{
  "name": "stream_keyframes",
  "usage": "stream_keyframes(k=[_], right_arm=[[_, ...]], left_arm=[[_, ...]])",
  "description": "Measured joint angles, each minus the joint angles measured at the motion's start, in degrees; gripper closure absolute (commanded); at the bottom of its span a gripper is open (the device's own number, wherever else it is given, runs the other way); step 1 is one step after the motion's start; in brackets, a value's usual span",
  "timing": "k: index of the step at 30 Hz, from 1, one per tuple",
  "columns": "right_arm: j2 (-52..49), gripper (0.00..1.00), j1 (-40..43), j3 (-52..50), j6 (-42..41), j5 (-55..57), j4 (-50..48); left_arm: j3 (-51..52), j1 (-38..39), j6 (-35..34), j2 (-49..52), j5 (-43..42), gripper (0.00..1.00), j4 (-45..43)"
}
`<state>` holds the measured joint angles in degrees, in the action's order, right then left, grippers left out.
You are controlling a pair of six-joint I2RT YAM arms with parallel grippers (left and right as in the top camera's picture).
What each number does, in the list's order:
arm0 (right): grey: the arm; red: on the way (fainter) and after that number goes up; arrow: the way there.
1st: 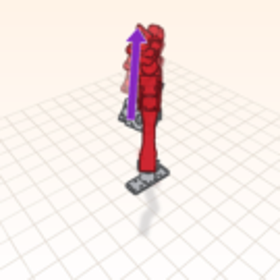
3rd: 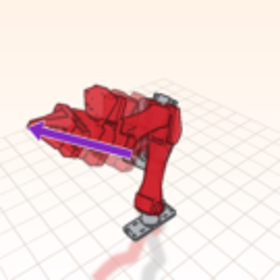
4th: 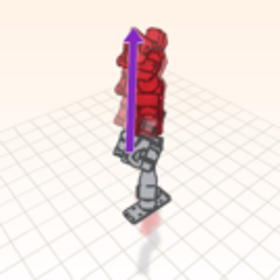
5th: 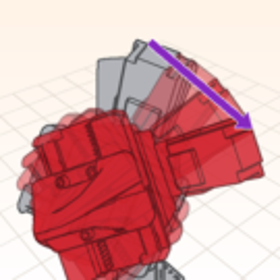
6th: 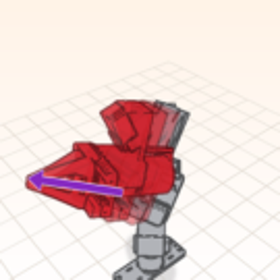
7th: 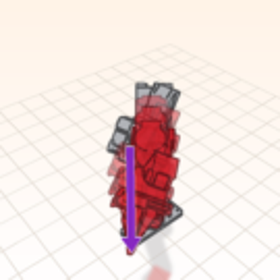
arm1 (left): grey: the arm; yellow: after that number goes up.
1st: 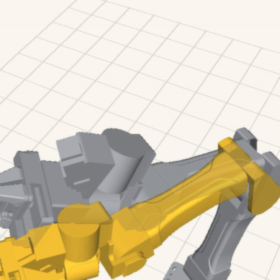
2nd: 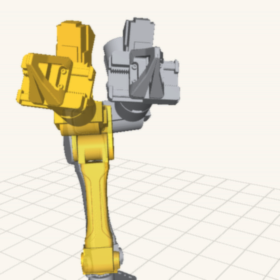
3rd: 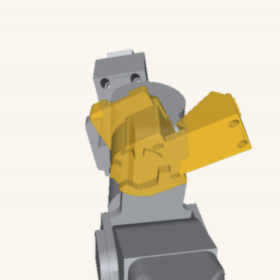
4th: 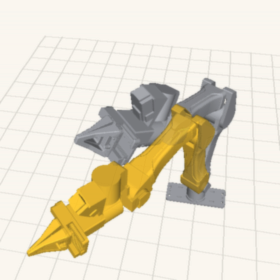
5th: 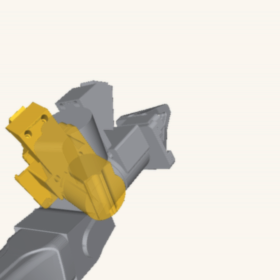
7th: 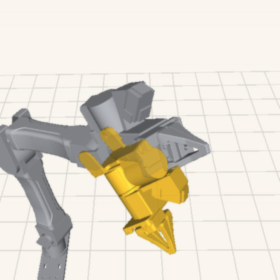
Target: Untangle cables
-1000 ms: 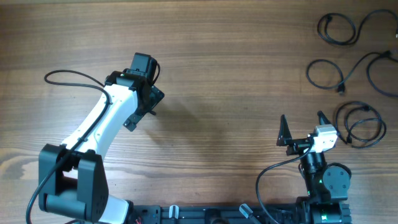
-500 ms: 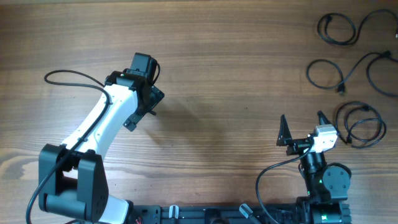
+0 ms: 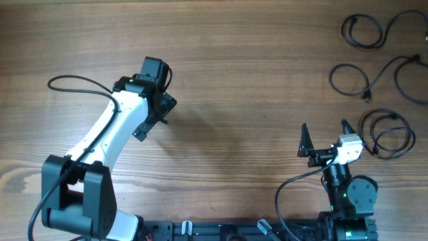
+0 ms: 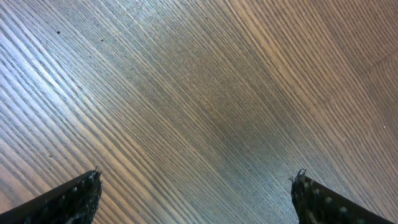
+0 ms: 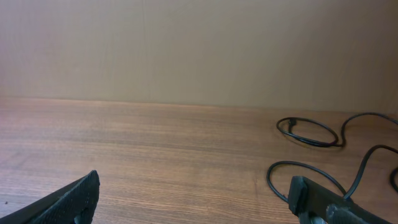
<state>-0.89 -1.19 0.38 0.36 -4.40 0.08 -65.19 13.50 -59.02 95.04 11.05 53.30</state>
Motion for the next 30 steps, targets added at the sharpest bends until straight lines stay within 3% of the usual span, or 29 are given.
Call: stream_keyframes(k=[21,25,30], right_arm=[[0.0,0.0,0.0,0.0,0.0,0.0,0.0],[0.0,0.0,0.0,0.0,0.0,0.0,-0.02],[0.0,0.0,0.0,0.0,0.0,0.0,-0.02]], left_arm=[[0.0,0.0,0.0,0.0,0.0,0.0,0.02],[0.07,0.0,0.0,0.0,-0.85,0.0,5.14],[0.11,0.0,0.0,-3.76,-1.07,0.0,5.33]])
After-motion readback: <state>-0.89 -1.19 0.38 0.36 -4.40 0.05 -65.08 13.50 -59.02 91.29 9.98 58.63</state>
